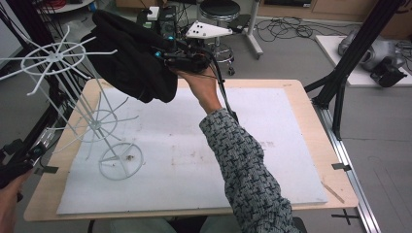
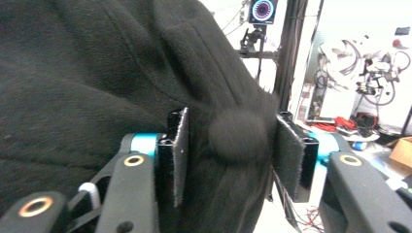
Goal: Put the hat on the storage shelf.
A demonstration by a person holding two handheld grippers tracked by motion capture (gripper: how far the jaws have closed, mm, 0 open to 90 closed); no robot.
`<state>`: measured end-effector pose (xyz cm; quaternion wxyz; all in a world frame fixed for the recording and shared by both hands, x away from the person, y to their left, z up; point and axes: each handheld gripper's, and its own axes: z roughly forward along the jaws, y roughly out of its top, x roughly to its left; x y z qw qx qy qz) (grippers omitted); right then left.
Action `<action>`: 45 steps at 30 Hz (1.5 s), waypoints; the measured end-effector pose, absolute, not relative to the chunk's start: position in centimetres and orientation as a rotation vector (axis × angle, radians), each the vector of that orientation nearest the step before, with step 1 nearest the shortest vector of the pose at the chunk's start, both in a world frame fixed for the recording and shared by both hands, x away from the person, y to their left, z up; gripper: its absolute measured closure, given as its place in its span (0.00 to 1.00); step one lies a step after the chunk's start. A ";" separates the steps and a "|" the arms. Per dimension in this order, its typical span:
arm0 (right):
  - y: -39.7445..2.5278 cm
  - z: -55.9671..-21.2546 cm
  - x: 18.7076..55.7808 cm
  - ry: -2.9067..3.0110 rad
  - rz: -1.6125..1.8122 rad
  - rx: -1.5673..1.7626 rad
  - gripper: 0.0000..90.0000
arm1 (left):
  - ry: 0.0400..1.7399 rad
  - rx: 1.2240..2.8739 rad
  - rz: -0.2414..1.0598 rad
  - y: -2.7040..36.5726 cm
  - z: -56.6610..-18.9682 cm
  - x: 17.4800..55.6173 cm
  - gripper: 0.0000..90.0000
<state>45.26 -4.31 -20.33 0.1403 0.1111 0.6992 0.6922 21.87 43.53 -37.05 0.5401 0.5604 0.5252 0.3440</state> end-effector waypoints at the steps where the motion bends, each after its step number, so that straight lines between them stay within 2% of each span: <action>1: -4.3 -20.4 45.3 2.029 1.995 0.325 0.57 | 1.249 1.332 0.818 43.5 -37.1 21.9 0.22; 11: -5.5 -20.7 45.2 1.977 1.988 0.341 0.57 | 1.240 1.341 0.814 43.3 -37.0 22.2 0.22; 28: -10.7 -20.3 44.0 1.896 1.876 0.402 0.48 | 1.206 1.381 0.779 41.8 -37.2 24.3 0.22; 33: -13.1 -21.0 43.9 1.880 1.849 0.470 0.43 | 1.193 1.404 0.761 41.0 -37.5 25.0 0.22; 37: -14.6 -21.7 43.6 1.858 1.837 0.492 0.42 | 1.174 1.423 0.751 40.4 -37.6 25.4 0.22; 45: -18.3 -23.6 42.8 1.830 1.787 0.585 0.33 | 1.160 1.441 0.740 39.6 -37.9 25.9 0.22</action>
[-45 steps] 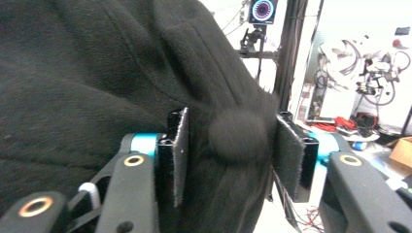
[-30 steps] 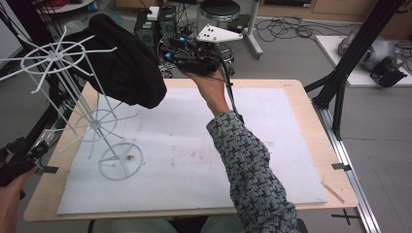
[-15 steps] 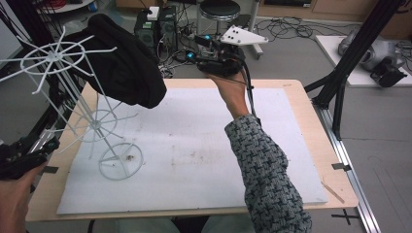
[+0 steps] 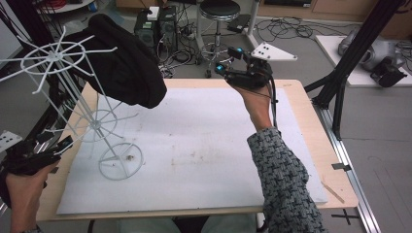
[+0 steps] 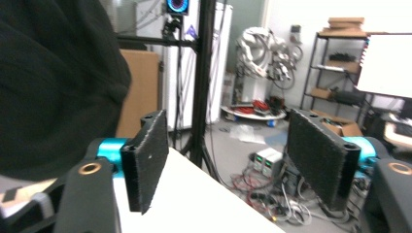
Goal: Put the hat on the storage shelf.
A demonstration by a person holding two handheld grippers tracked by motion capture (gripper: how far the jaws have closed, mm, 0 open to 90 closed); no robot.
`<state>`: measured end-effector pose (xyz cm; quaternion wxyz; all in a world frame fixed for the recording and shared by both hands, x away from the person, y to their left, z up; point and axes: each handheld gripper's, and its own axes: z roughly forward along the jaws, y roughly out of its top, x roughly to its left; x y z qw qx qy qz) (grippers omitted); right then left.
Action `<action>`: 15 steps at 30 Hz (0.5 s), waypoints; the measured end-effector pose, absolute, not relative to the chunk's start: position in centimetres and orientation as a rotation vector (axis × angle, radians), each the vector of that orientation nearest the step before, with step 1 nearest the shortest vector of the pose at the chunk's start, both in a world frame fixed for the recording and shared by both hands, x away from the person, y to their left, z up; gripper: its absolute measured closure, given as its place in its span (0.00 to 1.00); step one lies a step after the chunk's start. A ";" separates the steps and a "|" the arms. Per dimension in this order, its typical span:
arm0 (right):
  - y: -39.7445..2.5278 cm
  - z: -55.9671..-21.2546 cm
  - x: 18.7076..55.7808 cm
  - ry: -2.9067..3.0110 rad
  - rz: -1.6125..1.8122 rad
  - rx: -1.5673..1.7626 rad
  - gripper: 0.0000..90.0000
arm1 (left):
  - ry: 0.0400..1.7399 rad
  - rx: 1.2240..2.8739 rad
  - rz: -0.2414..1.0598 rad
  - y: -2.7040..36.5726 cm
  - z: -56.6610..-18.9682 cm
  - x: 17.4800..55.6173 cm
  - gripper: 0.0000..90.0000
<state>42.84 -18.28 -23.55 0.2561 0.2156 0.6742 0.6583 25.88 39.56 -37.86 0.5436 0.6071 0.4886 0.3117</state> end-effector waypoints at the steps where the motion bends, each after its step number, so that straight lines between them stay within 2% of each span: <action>1: -18.6 -23.7 42.8 1.828 1.783 0.593 0.32 | 1.157 1.444 0.740 39.4 -37.9 25.9 0.22; 7: -21.5 -24.9 41.7 1.773 1.768 0.679 0.20 | 1.147 1.464 0.737 38.8 -38.0 26.2 0.22; 8: -22.4 -25.1 41.2 1.750 1.742 0.708 0.16 | 1.148 1.465 0.738 38.7 -38.1 26.2 0.22; 15: -26.0 -26.6 39.1 1.682 1.664 0.739 0.13 | 1.139 1.474 0.735 38.2 -38.4 26.4 0.22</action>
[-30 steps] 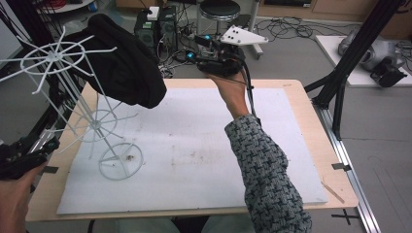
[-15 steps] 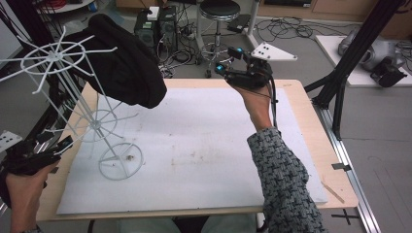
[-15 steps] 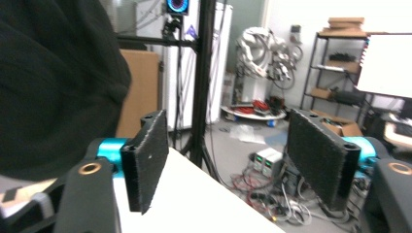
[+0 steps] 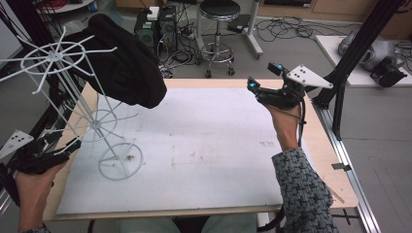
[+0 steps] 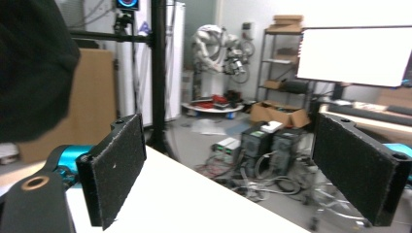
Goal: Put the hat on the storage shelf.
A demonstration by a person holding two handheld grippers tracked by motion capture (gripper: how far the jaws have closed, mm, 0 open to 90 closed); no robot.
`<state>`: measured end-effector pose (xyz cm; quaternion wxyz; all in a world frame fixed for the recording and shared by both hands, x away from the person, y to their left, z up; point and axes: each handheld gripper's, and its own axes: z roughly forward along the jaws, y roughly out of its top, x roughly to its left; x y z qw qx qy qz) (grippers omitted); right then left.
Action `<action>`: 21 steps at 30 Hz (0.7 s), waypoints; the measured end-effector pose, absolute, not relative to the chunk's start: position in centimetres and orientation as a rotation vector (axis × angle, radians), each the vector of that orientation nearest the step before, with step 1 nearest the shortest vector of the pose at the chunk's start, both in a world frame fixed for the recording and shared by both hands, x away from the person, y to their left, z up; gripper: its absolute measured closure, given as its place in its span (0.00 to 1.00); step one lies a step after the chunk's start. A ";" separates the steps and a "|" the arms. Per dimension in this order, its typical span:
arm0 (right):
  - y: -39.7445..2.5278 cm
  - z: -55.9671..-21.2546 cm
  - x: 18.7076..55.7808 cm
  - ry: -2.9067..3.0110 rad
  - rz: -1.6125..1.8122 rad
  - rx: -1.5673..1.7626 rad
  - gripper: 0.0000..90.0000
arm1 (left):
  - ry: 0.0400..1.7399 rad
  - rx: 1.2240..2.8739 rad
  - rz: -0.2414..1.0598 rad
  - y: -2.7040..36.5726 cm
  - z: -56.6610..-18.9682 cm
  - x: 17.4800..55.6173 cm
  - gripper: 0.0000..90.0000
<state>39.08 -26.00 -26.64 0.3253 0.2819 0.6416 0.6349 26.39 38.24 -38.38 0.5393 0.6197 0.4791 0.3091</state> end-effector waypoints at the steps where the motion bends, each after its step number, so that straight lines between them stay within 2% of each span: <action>1: -26.0 -26.6 39.1 1.682 1.664 0.739 0.13 | 1.138 1.472 0.735 38.2 -38.4 26.4 0.22; 10: -29.9 -29.6 36.4 1.612 1.603 0.803 0.13 | 1.118 1.463 0.744 37.8 -38.7 26.0 0.22; 21: -31.1 -32.4 34.7 1.614 1.537 0.869 0.12 | 1.105 1.461 0.769 37.3 -39.3 25.2 0.22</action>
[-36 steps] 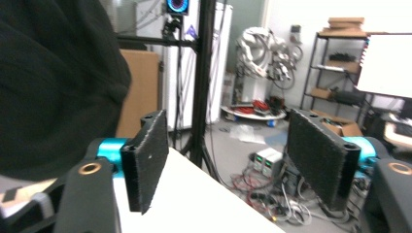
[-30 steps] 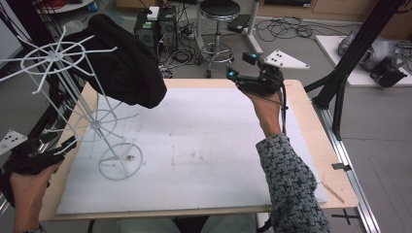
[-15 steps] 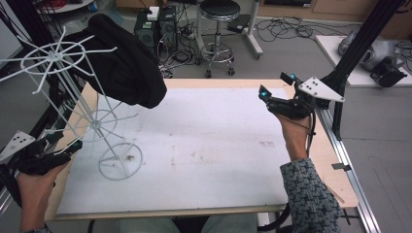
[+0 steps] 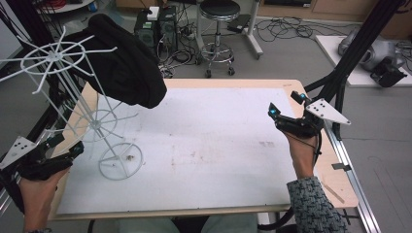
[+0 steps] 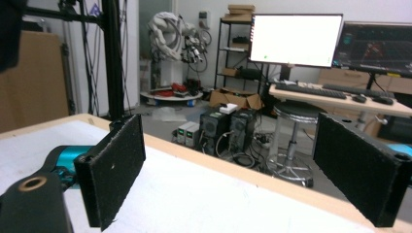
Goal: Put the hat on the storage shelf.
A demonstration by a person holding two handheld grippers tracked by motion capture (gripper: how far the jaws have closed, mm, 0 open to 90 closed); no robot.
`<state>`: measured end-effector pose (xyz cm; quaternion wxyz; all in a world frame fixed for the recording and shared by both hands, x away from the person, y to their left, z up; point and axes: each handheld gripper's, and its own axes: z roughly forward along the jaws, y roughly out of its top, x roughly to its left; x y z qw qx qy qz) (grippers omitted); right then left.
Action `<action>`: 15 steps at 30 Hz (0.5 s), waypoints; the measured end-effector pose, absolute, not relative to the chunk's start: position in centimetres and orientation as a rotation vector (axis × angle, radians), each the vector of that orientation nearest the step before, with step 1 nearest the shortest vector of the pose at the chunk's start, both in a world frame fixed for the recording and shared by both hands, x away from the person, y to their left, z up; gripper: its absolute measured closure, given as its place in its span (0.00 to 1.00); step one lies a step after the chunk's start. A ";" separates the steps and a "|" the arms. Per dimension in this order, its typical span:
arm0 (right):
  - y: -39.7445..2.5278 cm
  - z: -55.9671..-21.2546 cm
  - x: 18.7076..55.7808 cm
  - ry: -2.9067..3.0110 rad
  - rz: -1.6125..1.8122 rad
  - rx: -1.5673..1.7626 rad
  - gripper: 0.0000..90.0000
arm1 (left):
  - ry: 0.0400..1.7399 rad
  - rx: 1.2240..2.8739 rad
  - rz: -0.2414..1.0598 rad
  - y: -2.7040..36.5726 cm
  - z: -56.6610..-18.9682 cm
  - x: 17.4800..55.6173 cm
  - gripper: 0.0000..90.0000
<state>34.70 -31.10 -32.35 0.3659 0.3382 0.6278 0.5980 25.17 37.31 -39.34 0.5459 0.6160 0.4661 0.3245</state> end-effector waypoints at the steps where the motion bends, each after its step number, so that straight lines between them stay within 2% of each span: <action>1: -31.3 -32.6 34.8 1.647 1.524 0.935 0.11 | 1.109 1.463 0.768 37.3 -39.4 25.1 0.22; 8: -31.8 -33.0 34.5 1.692 1.500 1.025 0.11 | 1.101 1.470 0.772 37.2 -39.5 25.0 0.22; 15: -32.4 -35.2 33.6 1.623 1.482 1.032 0.11 | 1.102 1.473 0.769 37.0 -39.6 25.1 0.22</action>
